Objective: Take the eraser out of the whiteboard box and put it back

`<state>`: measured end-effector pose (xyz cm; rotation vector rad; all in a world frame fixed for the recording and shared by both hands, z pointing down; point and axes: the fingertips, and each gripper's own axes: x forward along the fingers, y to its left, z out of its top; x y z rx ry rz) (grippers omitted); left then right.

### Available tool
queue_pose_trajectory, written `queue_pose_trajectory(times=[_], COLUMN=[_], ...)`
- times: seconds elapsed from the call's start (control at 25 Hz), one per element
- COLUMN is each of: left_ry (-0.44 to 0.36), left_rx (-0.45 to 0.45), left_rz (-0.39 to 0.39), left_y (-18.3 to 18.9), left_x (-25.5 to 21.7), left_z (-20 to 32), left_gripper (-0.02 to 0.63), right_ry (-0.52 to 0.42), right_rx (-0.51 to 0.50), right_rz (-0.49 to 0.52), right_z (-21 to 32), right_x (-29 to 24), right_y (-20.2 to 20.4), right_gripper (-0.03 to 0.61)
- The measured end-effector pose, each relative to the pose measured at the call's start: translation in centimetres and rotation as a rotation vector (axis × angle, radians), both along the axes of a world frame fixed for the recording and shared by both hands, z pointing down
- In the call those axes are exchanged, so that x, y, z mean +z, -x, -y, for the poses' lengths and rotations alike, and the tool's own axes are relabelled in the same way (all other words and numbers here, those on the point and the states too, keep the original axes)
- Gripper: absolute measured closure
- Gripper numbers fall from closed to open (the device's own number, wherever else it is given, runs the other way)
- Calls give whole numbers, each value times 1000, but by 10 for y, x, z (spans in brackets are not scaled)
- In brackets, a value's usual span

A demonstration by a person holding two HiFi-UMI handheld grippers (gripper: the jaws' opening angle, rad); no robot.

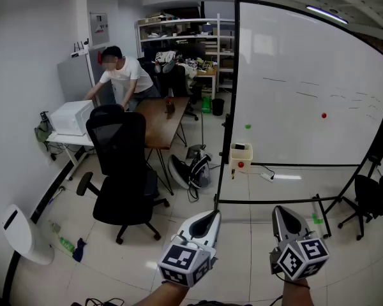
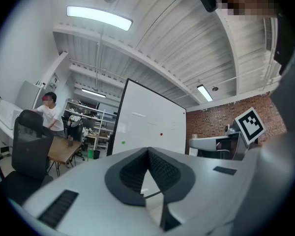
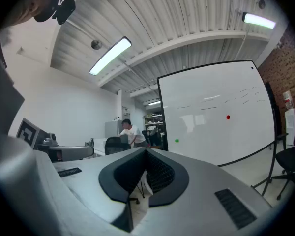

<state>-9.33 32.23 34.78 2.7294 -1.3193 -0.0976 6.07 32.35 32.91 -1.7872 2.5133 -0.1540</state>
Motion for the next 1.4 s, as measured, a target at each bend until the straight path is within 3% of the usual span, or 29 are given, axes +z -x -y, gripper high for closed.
queue_pose_trajectory(times=[0.32,0.56,1.12,1.4], left_ry=[14,40,23,19], left_rx=[17,3,-118,-133], left_rz=[-26,-24,6,24], left_y=[45,39,-82,-147], left_x=[11,22,8,5], left_z=[30,69,200,251], left_gripper=[589,589,589,589], right_ry=[0,-16,-17,-26], right_rx=[20,-12,-121,-139], right_rz=[-17,-19,39,57], right_z=[27,68,207,253], right_x=[4,0,-1,-3], right_y=[44,41,-87,-152], right_gripper=[558,558,558,558])
